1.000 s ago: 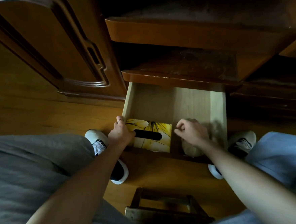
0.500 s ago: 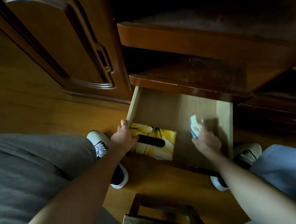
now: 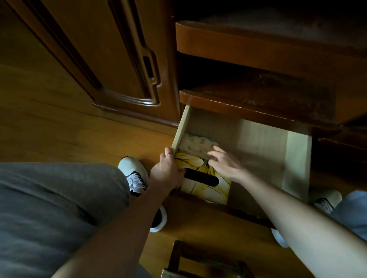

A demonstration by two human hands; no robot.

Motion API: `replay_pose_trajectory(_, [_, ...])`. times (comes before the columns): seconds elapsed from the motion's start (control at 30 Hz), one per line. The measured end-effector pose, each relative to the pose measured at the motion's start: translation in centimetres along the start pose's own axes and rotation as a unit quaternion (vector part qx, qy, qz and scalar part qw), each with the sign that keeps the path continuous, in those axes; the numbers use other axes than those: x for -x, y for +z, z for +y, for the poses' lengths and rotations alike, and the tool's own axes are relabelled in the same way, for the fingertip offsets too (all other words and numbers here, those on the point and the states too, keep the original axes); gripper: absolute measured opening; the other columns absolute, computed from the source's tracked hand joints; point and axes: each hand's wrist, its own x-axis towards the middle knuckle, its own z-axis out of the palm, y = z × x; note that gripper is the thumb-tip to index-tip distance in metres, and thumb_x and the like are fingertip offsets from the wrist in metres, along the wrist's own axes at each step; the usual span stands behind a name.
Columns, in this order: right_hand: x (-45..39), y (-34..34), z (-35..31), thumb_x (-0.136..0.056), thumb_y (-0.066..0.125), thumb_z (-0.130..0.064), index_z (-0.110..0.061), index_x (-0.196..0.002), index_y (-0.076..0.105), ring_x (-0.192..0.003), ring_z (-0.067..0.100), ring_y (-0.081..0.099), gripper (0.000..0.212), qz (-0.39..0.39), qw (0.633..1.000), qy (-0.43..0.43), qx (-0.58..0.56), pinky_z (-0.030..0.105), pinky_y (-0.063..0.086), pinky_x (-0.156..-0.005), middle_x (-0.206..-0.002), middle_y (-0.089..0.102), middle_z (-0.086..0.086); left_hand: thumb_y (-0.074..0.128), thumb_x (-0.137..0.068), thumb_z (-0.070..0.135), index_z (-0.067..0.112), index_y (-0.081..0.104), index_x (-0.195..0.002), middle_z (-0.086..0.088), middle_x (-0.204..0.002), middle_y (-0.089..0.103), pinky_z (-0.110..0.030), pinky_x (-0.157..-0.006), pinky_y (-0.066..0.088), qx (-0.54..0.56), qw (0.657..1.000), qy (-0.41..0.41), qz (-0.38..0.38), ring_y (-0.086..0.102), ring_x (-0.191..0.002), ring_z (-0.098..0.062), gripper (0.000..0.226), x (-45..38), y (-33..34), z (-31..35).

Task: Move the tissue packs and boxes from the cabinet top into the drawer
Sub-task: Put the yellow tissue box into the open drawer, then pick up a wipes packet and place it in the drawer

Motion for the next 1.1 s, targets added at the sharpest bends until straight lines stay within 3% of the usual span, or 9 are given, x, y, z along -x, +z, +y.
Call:
replay_pose_trajectory(0.17, [2.6, -0.1, 1.1, -0.094, 0.051, -0.034, -0.042, -0.160, 0.018, -0.156, 0.019, 0.012, 0.074, 0.018, 0.998, -0.037, -0.057, 0.059, 0.019, -0.122, -0.170, -0.005, -0.016, 0.078, -0.077, 0.052, 0.026, 0.026, -0.121, -0.006, -0.120, 0.055, -0.038, -0.062, 0.045, 0.006, 0.999, -0.011, -0.035, 0.067, -0.095, -0.035, 0.072, 0.1, -0.6, 0.4])
replay_pose_trajectory(0.27, [5.0, -1.3, 0.9, -0.093, 0.059, -0.022, -0.035, -0.162, 0.018, -0.157, 0.020, 0.006, 0.081, 0.006, 0.998, -0.041, -0.052, 0.051, 0.019, -0.124, -0.171, -0.005, -0.013, 0.075, -0.079, 0.054, 0.024, 0.007, -0.152, -0.009, -0.143, 0.036, -0.048, -0.091, 0.047, 0.006, 0.995, -0.035, -0.090, 0.050, -0.127, -0.036, 0.104, 0.8, -2.4, 1.3])
replay_pose_trajectory(0.4, [9.5, -6.2, 0.5, -0.094, 0.060, -0.022, -0.035, -0.156, 0.032, -0.152, 0.019, 0.026, 0.069, 0.056, 0.997, -0.053, -0.022, 0.045, 0.031, -0.120, -0.170, 0.014, -0.006, 0.071, -0.084, 0.045, 0.020, -0.002, -0.159, -0.008, -0.151, 0.026, -0.049, -0.103, 0.043, -0.012, 0.999, 0.041, -0.028, 0.039, -0.136, -0.034, 0.107, 2.4, -7.6, 5.5])
replay_pose_trajectory(0.47, [12.5, -10.2, -0.2, -0.096, 0.058, -0.025, -0.039, -0.147, 0.044, -0.116, 0.003, 0.061, 0.055, 0.129, 0.989, -0.066, -0.013, 0.029, 0.052, -0.091, -0.154, 0.046, -0.003, 0.067, -0.089, 0.040, 0.021, 0.016, -0.158, -0.006, -0.147, 0.035, -0.046, -0.098, 0.047, -0.022, 0.991, 0.128, 0.029, 0.046, -0.131, -0.032, 0.087, 3.3, -11.9, 9.1])
replay_pose_trajectory(0.57, [17.8, -17.1, -2.2, -0.096, 0.054, -0.027, -0.048, -0.123, 0.061, -0.057, 0.007, 0.065, 0.035, 0.245, 0.963, -0.112, 0.000, 0.032, 0.053, -0.055, -0.107, 0.075, -0.009, 0.060, -0.093, 0.036, 0.028, 0.047, -0.144, 0.003, -0.136, 0.052, -0.036, -0.078, 0.056, -0.042, 0.947, 0.279, 0.156, 0.064, -0.112, -0.022, 0.053, 5.1, -19.7, 14.8])
replay_pose_trajectory(0.67, [23.4, -24.0, -4.8, -0.096, 0.053, -0.031, -0.047, -0.106, 0.068, -0.077, 0.004, 0.072, 0.024, 0.367, 0.914, -0.171, -0.004, 0.036, 0.062, -0.074, -0.096, 0.074, -0.026, 0.058, -0.094, 0.031, 0.030, 0.065, -0.120, 0.009, -0.114, 0.067, -0.022, -0.060, 0.051, -0.025, 0.871, 0.388, 0.299, 0.069, -0.088, -0.011, 0.027, 7.3, -27.5, 20.5])
replay_pose_trajectory(0.8, [28.8, -31.8, -8.0, -0.089, 0.044, -0.045, -0.044, -0.100, 0.069, -0.084, -0.003, 0.068, 0.028, 0.492, 0.840, -0.229, 0.024, 0.030, 0.059, -0.075, -0.093, 0.071, -0.033, 0.059, -0.091, 0.026, 0.028, 0.071, -0.103, 0.011, -0.101, 0.071, -0.025, -0.066, 0.050, -0.007, 0.797, 0.452, 0.402, 0.065, -0.095, -0.011, 0.016, 8.9, -35.4, 27.4])
replay_pose_trajectory(0.93, [29.5, -38.4, -9.5, -0.094, 0.057, -0.032, -0.045, -0.109, 0.065, -0.096, -0.001, 0.062, 0.022, 0.534, 0.818, -0.203, 0.070, 0.028, 0.050, -0.076, -0.105, 0.065, -0.022, 0.060, -0.090, 0.027, 0.027, 0.071, -0.105, 0.008, -0.104, 0.068, -0.030, -0.070, 0.048, -0.009, 0.806, 0.433, 0.403, 0.061, -0.104, -0.016, 0.019, 6.9, -39.7, 32.6])
replay_pose_trajectory(1.1, [26.4, -43.9, -9.7, -0.097, 0.057, -0.039, -0.036, -0.138, 0.051, -0.130, 0.019, 0.051, 0.041, 0.480, 0.859, -0.094, 0.150, 0.040, 0.049, -0.094, -0.143, 0.054, -0.005, 0.057, -0.087, 0.029, 0.026, 0.066, -0.121, -0.001, -0.123, 0.061, -0.038, -0.084, 0.049, -0.021, 0.865, 0.370, 0.338, 0.053, -0.117, -0.025, 0.036, 1.2, -41.3, 37.3])
